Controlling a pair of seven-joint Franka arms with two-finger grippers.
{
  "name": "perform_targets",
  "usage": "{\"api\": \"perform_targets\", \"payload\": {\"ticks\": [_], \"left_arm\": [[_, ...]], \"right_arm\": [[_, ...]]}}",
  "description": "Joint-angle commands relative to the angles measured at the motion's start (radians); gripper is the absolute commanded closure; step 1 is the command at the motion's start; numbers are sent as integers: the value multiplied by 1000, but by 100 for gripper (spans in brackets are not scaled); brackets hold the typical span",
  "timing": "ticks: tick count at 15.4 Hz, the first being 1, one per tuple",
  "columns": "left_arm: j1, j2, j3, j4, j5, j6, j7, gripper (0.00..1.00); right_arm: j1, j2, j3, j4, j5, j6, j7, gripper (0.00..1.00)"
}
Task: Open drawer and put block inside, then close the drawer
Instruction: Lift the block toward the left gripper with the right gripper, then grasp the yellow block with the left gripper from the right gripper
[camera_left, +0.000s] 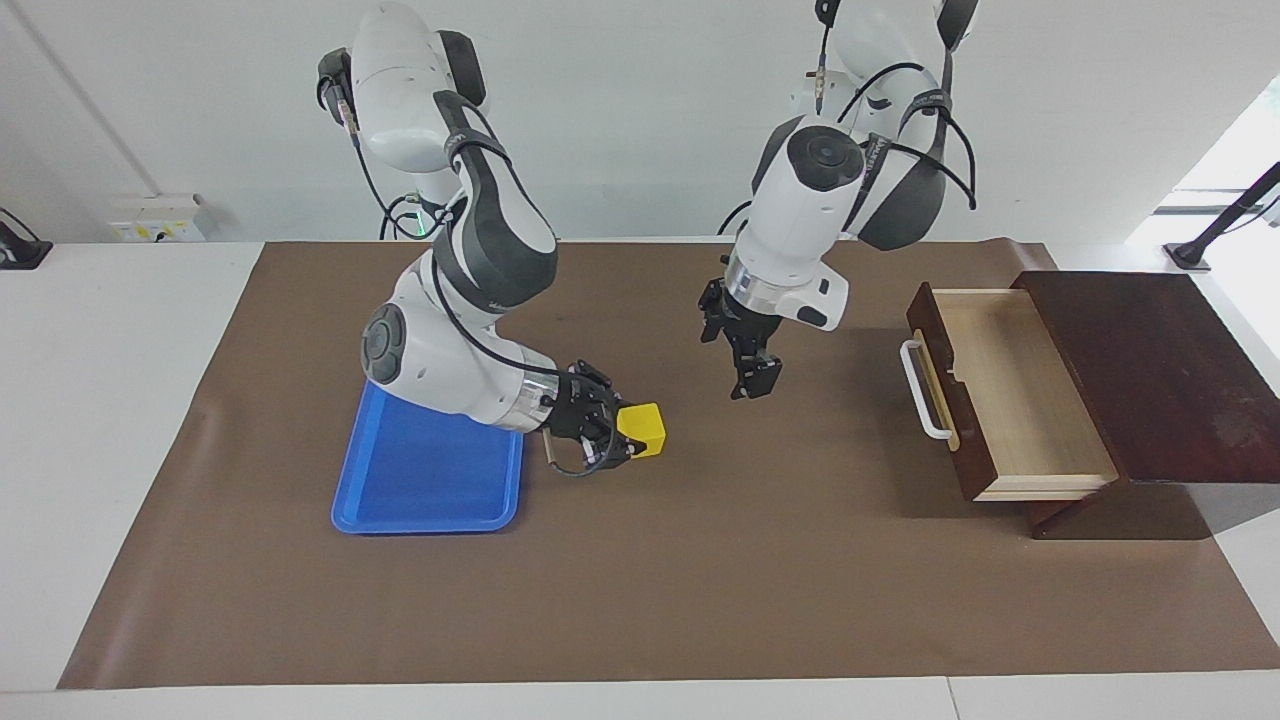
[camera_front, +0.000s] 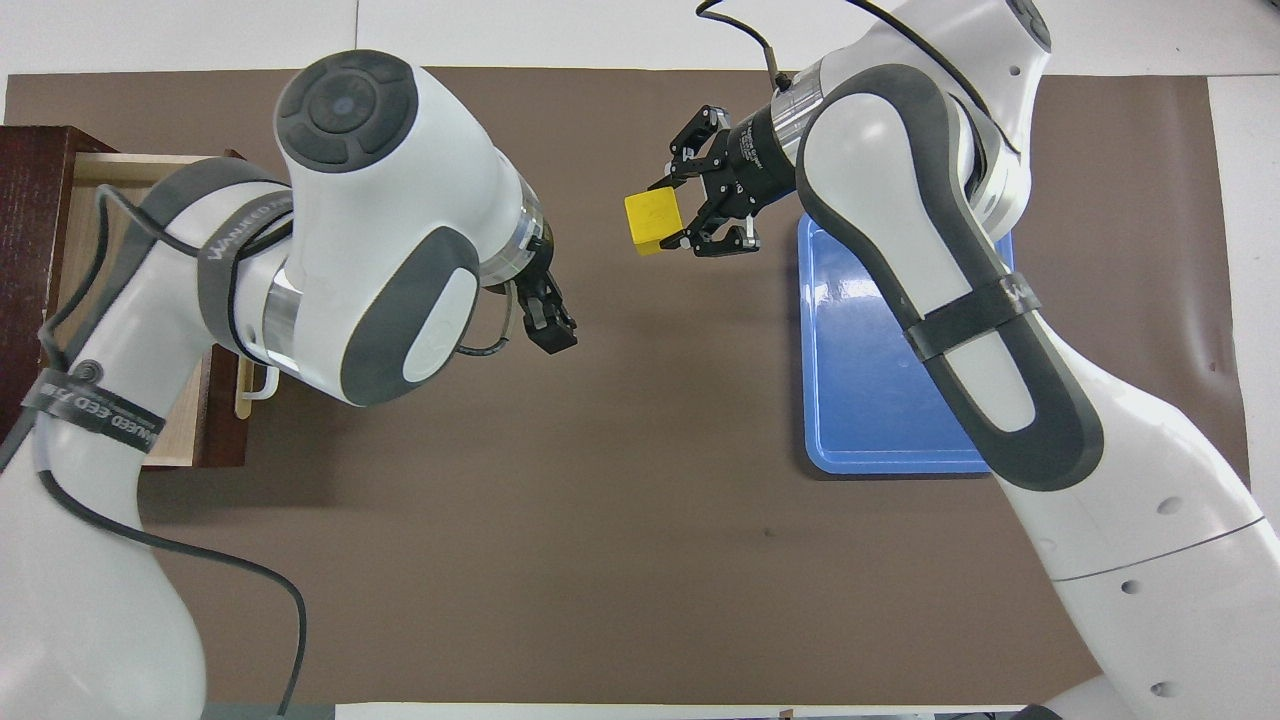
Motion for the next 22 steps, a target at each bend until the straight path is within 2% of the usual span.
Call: {"api": "perform_targets", "payload": {"ticks": [1,4,7,22], "left_arm": [[-58,76,14,51,41,53,-39,0],[-57,134,16,129,42,47,-39,0],[-49,160,19,149,47,70,-37,0],[-68,160,21,141,65,148,-36,0]], "right_arm": [[24,-36,-4,-57,24,45,35,100],[36,-48,-3,-65,24,45,37,100],[35,-64,-3,-80,24,45,26,100],[26,-65,-3,-80,36,42,17,100]]}}
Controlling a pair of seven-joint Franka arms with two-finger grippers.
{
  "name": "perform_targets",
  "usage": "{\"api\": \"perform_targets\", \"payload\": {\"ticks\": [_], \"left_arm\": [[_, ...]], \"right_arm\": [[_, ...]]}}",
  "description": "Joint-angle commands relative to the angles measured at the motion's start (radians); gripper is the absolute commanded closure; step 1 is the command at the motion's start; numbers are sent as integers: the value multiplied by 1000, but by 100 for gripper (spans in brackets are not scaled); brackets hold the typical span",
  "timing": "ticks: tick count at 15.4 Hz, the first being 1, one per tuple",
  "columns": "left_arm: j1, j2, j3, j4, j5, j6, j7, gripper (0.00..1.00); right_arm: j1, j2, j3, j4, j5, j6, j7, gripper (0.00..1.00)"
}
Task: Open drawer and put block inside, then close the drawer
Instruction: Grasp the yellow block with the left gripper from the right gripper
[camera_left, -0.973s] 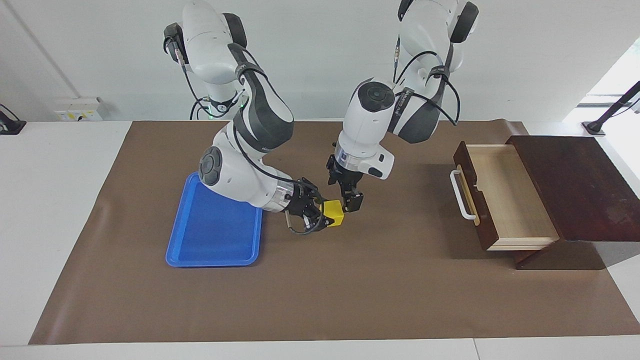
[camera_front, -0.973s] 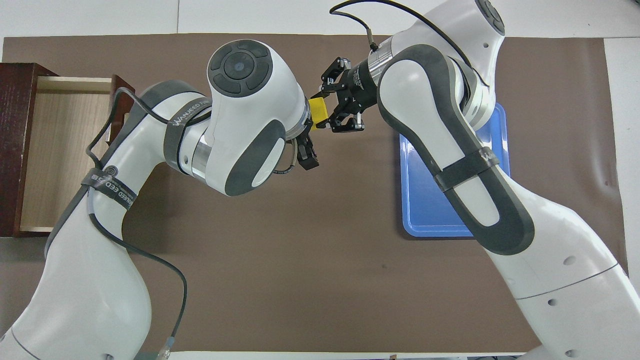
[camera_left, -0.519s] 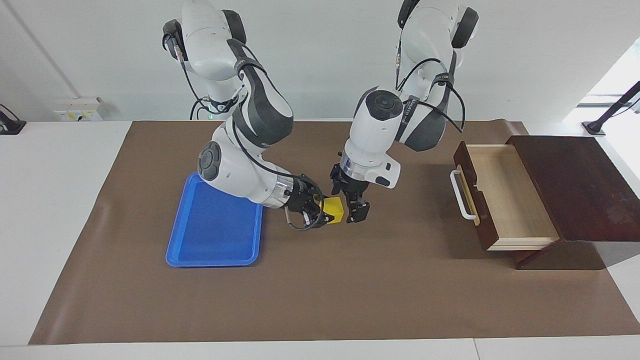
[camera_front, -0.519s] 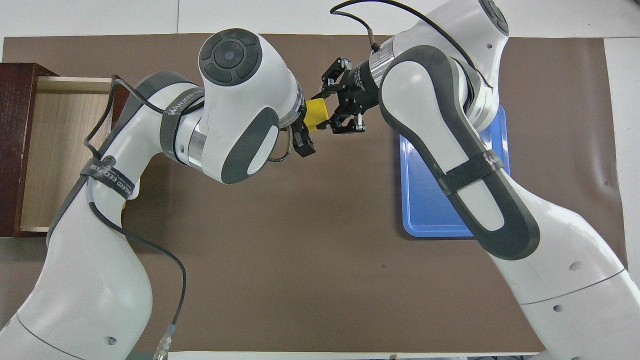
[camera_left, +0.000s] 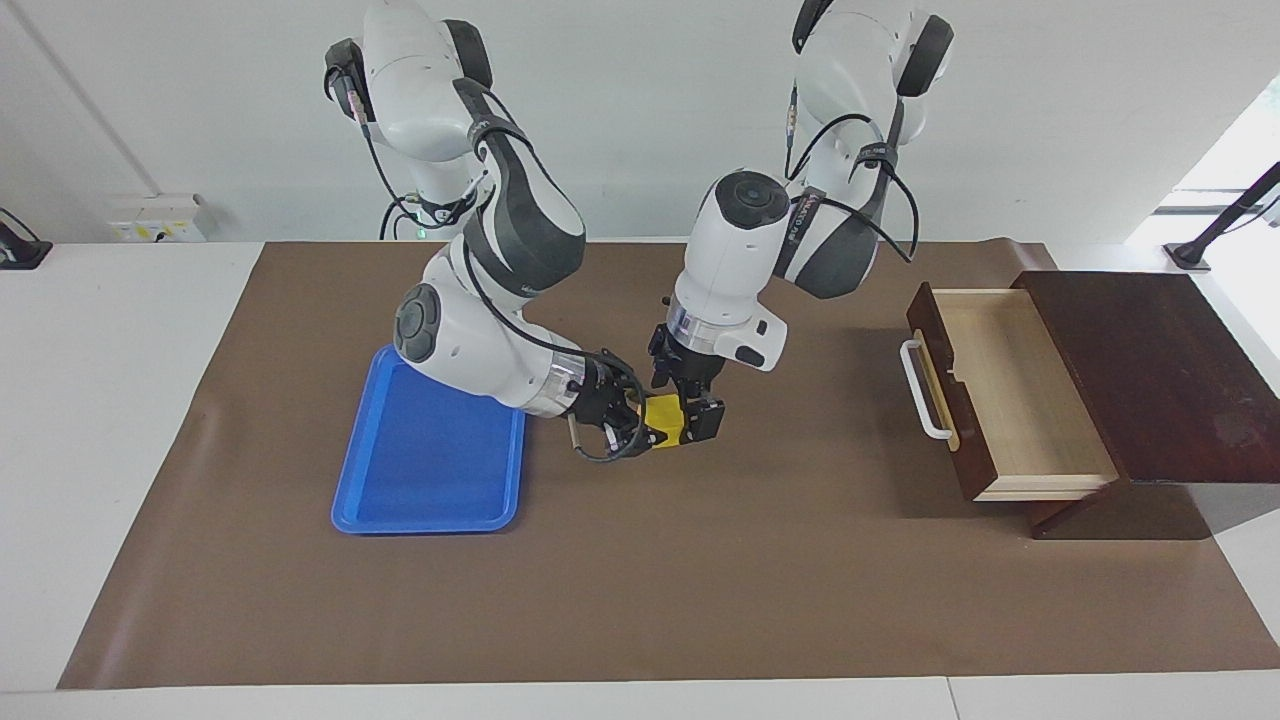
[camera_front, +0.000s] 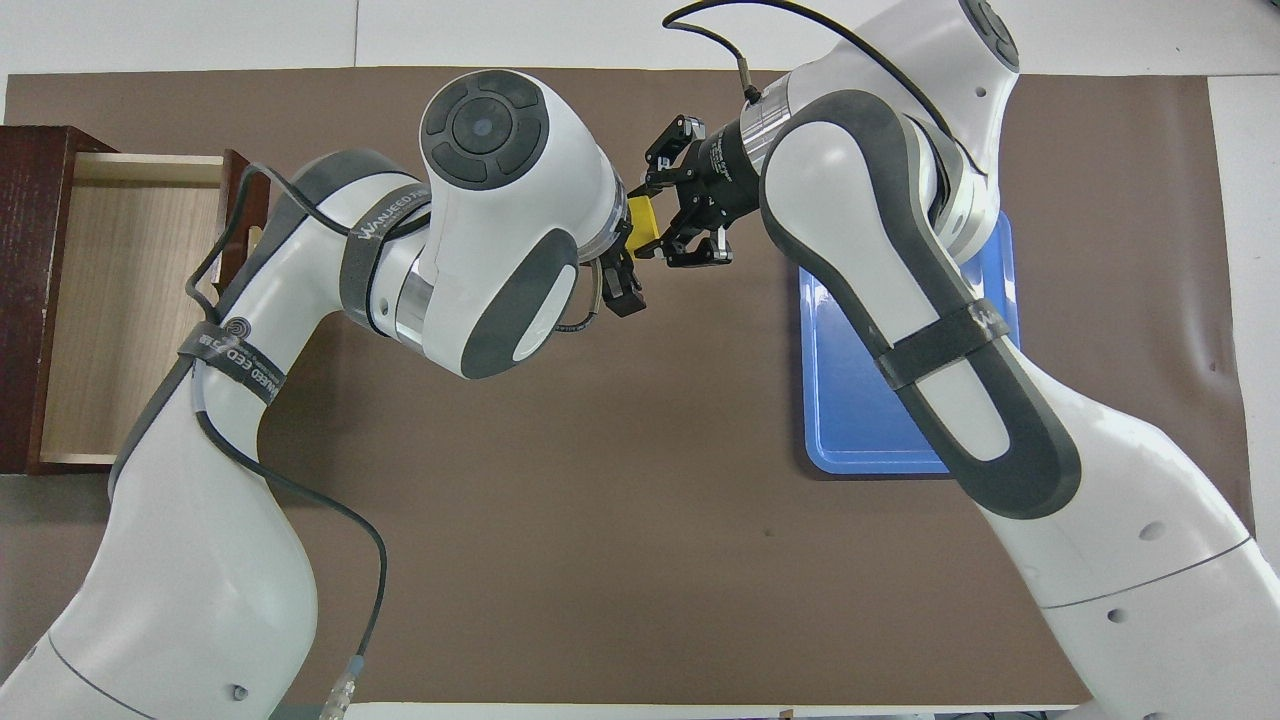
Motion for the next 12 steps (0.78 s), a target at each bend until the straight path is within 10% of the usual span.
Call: {"api": "perform_targets", "payload": {"ticks": [1,4,8,12], "left_arm": [[-11,17,5,21,18,24,-4,0],[-11,17,4,20,18,49,-3,22],[-30,15,4,0,18,79,23,100],[-28,15,4,-2,18,71,37,100]], "right_arm": [[-7,-33,0,-43,34,11,-9,100],[-9,-33,0,-43,34,10,-15,100],[-9,-33,0,-43,36,10,-15,100],[-9,-33,0,-43,36,8,-14,100]]}}
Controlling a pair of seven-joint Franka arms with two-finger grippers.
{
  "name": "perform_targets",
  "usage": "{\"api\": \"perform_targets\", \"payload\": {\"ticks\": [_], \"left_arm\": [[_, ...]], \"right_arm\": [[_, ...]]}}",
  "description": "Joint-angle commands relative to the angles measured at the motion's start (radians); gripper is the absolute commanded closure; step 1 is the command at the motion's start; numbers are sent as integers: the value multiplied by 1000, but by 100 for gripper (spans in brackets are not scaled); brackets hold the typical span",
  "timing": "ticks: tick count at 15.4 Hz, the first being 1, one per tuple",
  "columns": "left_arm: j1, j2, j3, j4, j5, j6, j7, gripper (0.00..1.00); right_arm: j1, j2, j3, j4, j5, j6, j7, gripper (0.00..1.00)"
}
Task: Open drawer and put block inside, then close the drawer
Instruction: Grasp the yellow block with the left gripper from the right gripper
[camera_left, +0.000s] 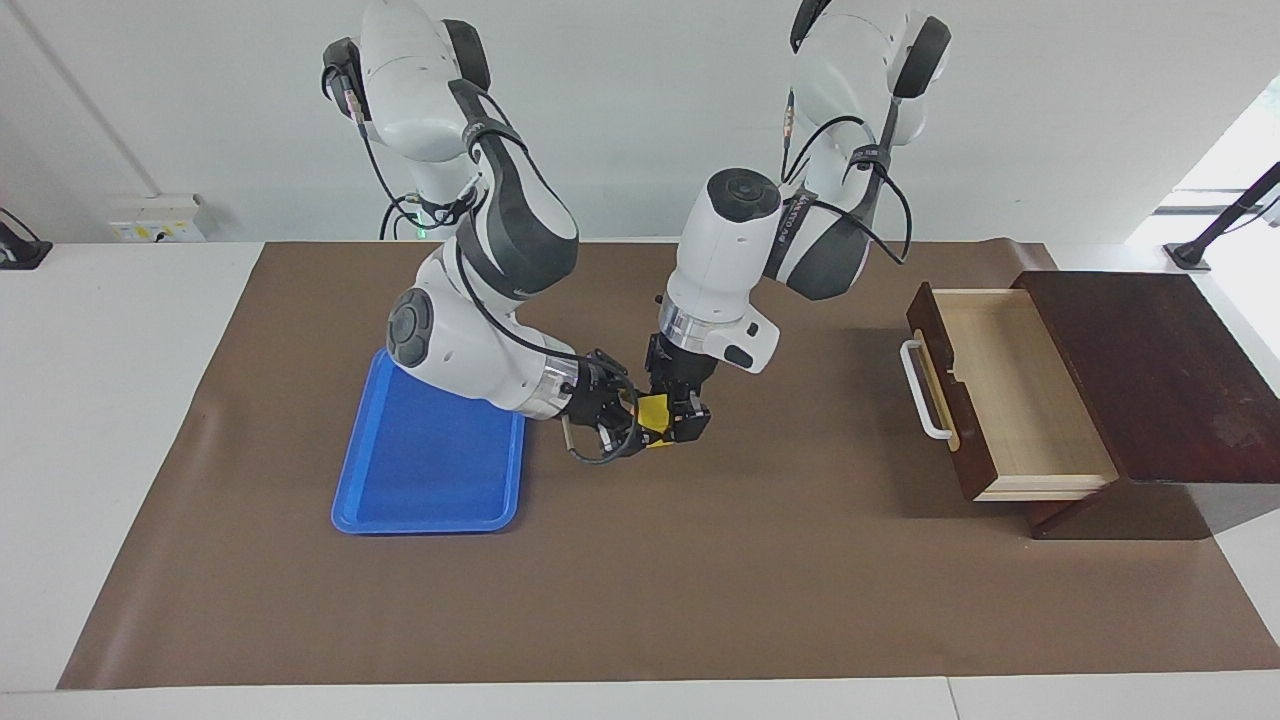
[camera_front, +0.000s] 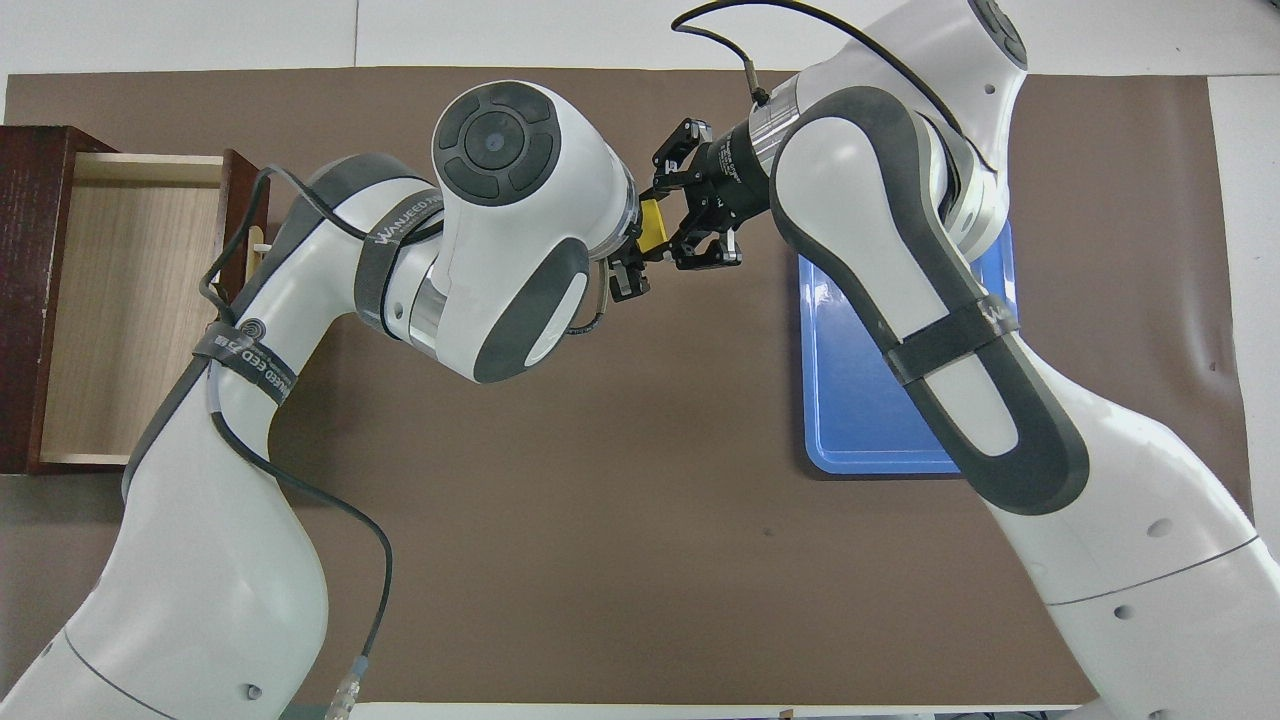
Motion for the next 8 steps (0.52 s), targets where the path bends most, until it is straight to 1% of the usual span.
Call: {"api": "perform_targets", "payload": {"ticks": [1,6,7,8], "left_arm": [[-18,8,4,1,0,12,-27,100],[-18,7,4,1,0,9,-27,100],[-18,7,4,1,0,9,-27,100],[-18,7,6,1,0,9,-27,100]], "right_arm": [[-1,-30,5,-33,37,28,9,100],[-1,-36,4,-34,43,31,17,100],[-1,-37,4,-34,41,31,21,76],[0,-39,-1,-34,38,33,28,47]]}}
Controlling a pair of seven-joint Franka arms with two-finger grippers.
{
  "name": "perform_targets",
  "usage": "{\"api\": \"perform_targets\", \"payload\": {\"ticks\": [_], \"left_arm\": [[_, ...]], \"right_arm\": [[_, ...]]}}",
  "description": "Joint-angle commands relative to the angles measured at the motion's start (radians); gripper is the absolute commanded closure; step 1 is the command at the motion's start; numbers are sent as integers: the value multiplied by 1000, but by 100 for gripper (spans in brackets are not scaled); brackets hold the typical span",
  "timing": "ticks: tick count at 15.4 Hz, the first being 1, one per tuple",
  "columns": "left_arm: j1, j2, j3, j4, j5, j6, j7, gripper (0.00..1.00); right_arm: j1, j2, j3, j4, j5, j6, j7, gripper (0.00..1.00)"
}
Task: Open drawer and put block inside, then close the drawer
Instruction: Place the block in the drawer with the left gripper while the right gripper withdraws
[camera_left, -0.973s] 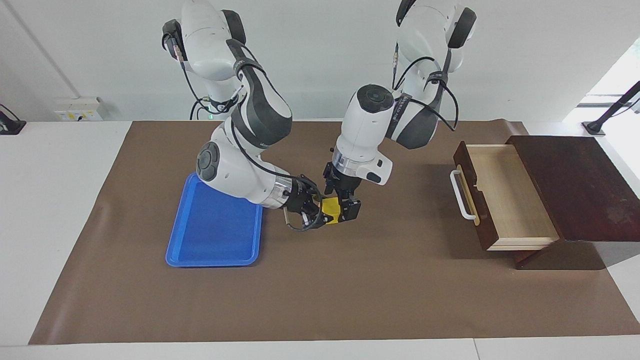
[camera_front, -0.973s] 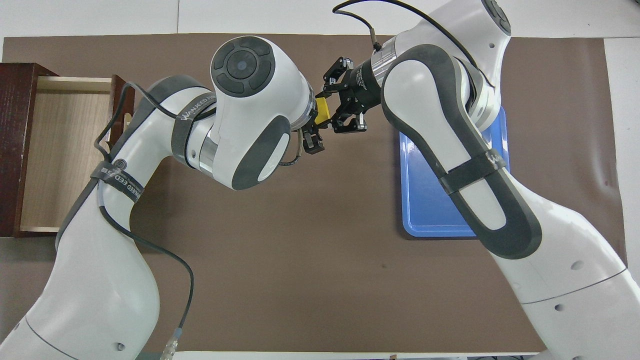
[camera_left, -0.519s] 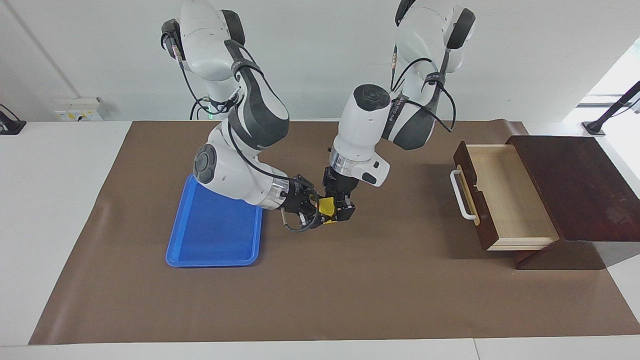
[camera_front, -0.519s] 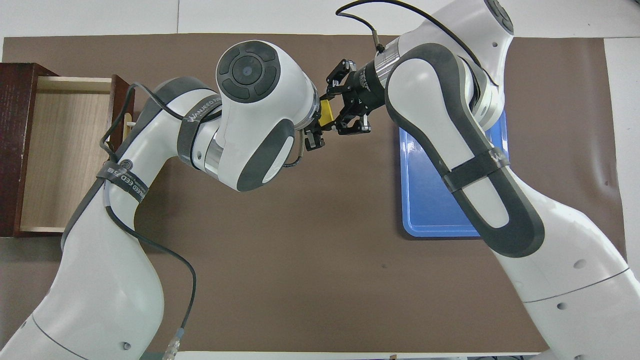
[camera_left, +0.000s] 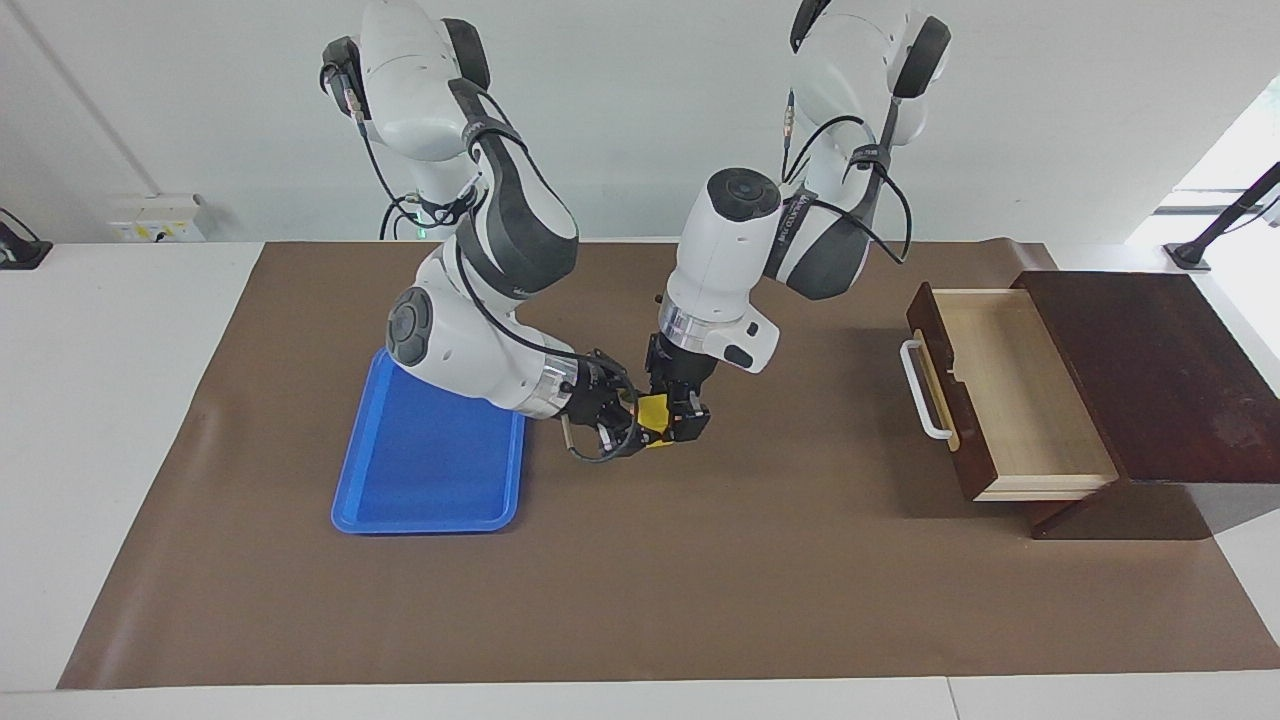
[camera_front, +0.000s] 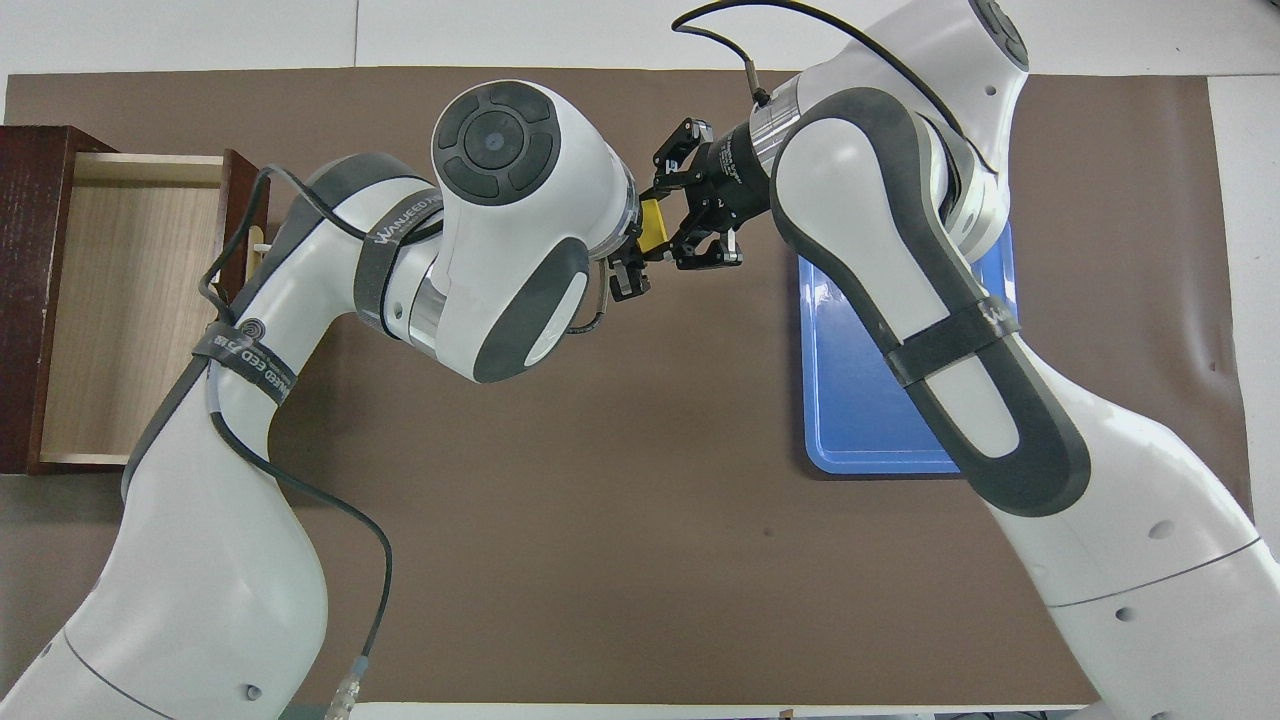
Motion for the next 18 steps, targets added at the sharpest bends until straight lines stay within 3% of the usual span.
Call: {"api": "perform_targets", "payload": {"ticks": [1,5,9,14,18], "left_arm": [[-18,7,4,-1,0,9,-26,100],[-3,-14,6,-1,-1,-32,17,100],[70,-103,4,-1,-10,-196,137,100],[283,-232,4,-12,-78,-434,488,100],[474,-294,7,-80,-80,-467,754,100]], "right_arm": [[3,-40,-2,-29,37,30,43,0],[-2,-43,-5,-27,35,30,53,0],[-2,-43,-7,-27,35,30,52,0],[-9,-48,-8,-25,35,27,52,0],[-66,-69,-11,-25,15,13,35,0]]}}
